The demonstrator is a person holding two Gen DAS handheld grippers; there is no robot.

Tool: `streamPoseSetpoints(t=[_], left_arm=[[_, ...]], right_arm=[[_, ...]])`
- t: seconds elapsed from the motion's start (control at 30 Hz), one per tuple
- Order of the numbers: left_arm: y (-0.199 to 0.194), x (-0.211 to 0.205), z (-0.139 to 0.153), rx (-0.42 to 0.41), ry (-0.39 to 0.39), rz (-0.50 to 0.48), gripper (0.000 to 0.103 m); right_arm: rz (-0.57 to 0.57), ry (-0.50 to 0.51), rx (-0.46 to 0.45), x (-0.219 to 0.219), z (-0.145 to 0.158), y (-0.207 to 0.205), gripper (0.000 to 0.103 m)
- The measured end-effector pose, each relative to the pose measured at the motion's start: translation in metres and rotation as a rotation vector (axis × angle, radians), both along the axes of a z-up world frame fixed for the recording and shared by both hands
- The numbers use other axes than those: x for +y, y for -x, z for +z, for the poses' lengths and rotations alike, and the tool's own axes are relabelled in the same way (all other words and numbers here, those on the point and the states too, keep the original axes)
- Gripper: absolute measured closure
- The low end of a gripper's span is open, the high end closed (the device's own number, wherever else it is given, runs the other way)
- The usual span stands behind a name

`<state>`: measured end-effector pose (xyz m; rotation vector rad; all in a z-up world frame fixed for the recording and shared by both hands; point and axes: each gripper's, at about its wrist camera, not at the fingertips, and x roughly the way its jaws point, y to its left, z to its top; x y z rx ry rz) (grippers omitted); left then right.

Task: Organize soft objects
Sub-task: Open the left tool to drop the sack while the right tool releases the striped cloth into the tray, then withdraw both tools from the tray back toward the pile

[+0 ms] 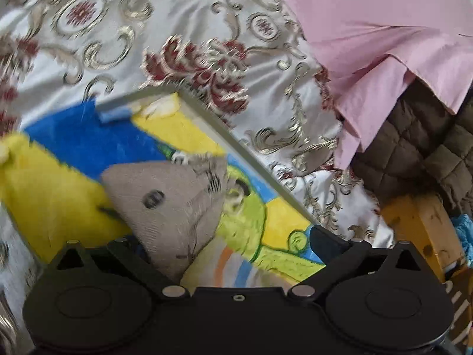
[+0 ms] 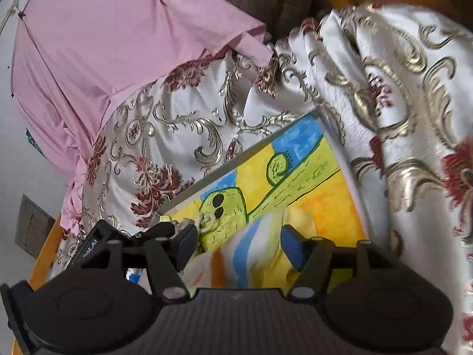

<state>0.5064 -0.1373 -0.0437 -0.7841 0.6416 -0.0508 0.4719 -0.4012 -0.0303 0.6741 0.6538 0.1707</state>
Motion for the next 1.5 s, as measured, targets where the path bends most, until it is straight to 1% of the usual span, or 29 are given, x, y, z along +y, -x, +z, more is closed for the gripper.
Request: streamPoseSetpoints(t=[0.03,0.1,0.23,0.33,0.43,0.53,0.57,0.63,0.67,0.77,0.87,0.97,1.07,1.17,1.23,1.33,1.4,1.5], left_arm=[[-0.001,0.003,0.007,-0.012,0.006,-0.012,0.001],[-0.002,0.006,0.016,-0.004,0.009,-0.028,0.001],[0.013,0.007,0.025,-0.015,0.017,-0.084,0.001],[0.031,0.012,0.022,-0.008,0.035,-0.098,0.001],[0.05,0.02,0.011,0.02,0.052,-0.094,0.001],[0.067,0.028,0.003,0.033,0.042,-0.099,0.001],[0.074,0.031,0.002,0.023,0.029,-0.112,0.001],[0.085,0.034,0.002,0.028,-0.012,-0.12,0.001],[0.09,0.037,0.001,0.031,-0.015,-0.133,0.001],[0.11,0.045,0.002,0.014,-0.035,-0.157,0.001],[0.134,0.048,0.012,-0.038,-0.103,-0.184,0.001],[0.164,0.049,0.029,-0.12,-0.219,-0.231,0.001],[0.194,0.057,0.04,-0.191,-0.292,-0.246,0.001],[0.222,0.066,0.047,-0.226,-0.353,-0.249,0.001],[0.241,0.075,0.05,-0.243,-0.383,-0.234,0.001],[0.273,0.087,0.055,-0.27,-0.448,-0.225,0.001],[0.291,0.094,0.056,-0.285,-0.475,-0.219,0.001],[0.318,0.103,0.056,-0.285,-0.506,-0.213,0.001]], right_arm=[[-0.004,-0.003,-0.005,-0.001,0.003,0.004,0.034],[-0.02,0.004,-0.016,-0.003,0.009,0.009,0.034],[-0.045,0.025,-0.03,-0.006,0.019,0.022,0.033],[-0.044,0.028,-0.025,-0.007,0.024,0.034,0.031],[-0.036,0.047,-0.017,-0.003,0.031,0.046,0.028],[-0.034,0.084,-0.024,0.005,0.038,0.061,0.022],[-0.034,0.104,-0.027,0.008,0.04,0.067,0.019],[-0.033,0.141,-0.028,0.014,0.044,0.077,0.017],[-0.033,0.155,-0.032,0.017,0.046,0.084,0.016],[-0.027,0.161,-0.06,0.022,0.052,0.105,0.013],[-0.029,0.207,-0.084,0.03,0.059,0.128,0.01],[-0.037,0.261,-0.109,0.04,0.062,0.152,0.007],[-0.043,0.293,-0.124,0.048,0.061,0.178,0.006],[-0.05,0.34,-0.148,0.059,0.063,0.208,0.004],[-0.061,0.368,-0.168,0.067,0.064,0.229,0.003],[-0.07,0.405,-0.203,0.08,0.066,0.26,0.002],[-0.082,0.426,-0.223,0.088,0.066,0.28,0.002],[-0.079,0.465,-0.238,0.102,0.067,0.305,0.001]])
